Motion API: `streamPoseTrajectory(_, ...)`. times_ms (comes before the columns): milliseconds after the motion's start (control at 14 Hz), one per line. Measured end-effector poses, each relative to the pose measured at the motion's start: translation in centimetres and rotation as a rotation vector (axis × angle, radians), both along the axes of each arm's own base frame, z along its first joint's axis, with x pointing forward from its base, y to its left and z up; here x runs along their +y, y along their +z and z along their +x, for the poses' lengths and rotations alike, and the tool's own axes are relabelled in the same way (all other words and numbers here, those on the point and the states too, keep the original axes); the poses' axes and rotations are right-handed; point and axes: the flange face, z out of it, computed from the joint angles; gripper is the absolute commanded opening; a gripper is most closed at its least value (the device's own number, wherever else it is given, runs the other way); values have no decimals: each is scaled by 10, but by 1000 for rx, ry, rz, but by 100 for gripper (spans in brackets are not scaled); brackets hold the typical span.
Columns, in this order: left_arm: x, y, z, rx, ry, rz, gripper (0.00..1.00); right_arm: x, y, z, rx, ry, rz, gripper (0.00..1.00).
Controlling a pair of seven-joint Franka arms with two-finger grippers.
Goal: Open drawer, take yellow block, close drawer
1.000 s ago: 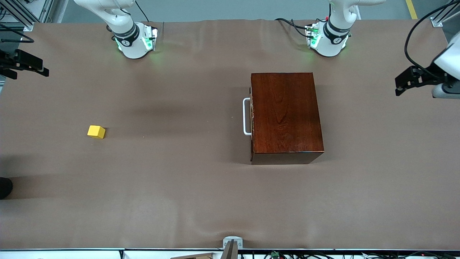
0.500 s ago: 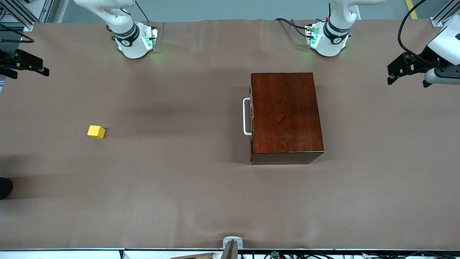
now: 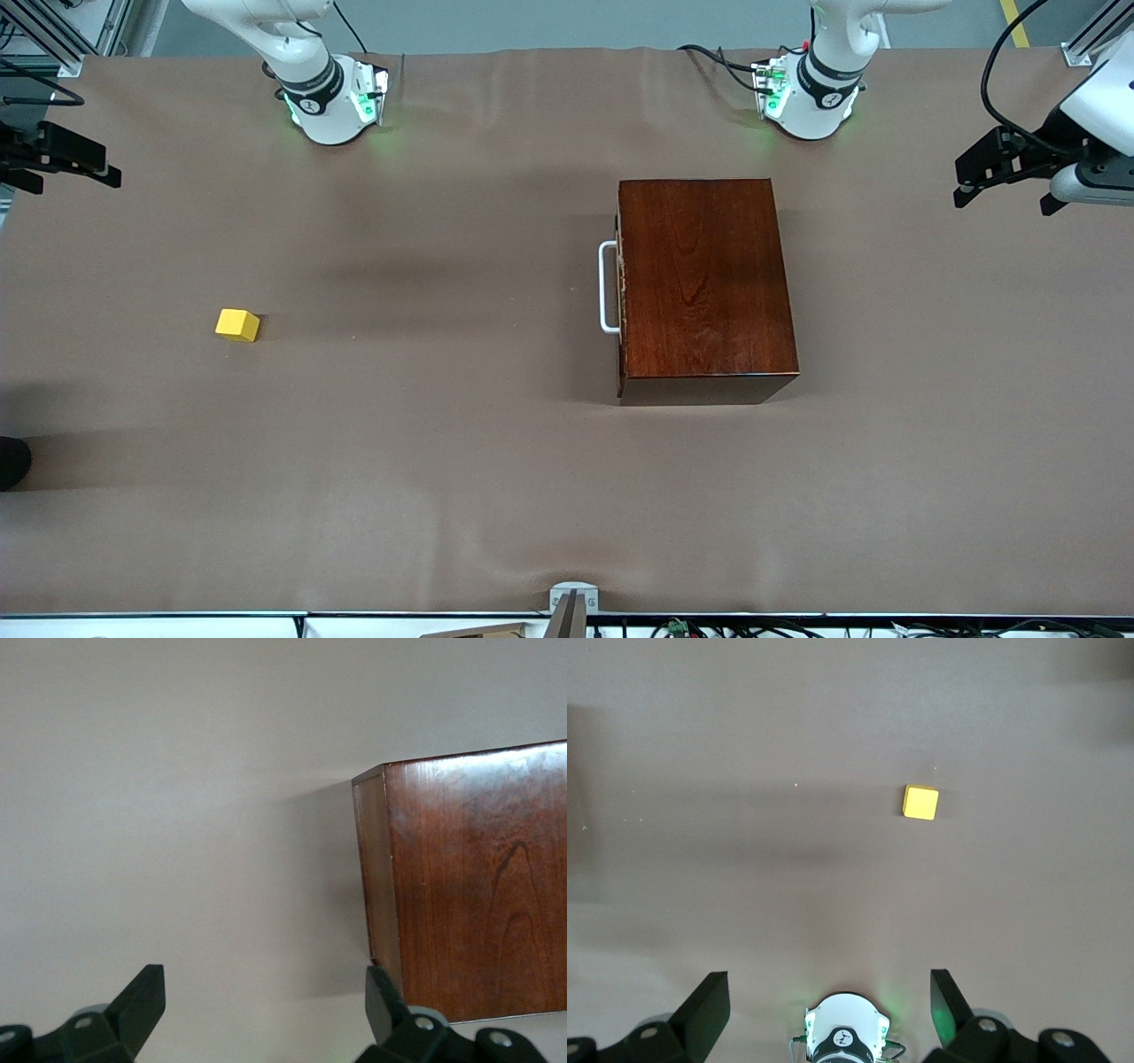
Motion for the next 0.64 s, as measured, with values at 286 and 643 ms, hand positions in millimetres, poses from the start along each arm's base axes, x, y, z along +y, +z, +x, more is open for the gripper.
streamPoseTrajectory(286, 0, -4, 2, 7, 68, -2, 100, -1, 0, 0, 2, -1, 0, 100)
streamPoseTrajectory(643, 8, -7, 4, 19, 100, -2, 100, -1, 0, 0, 3, -1, 0, 100)
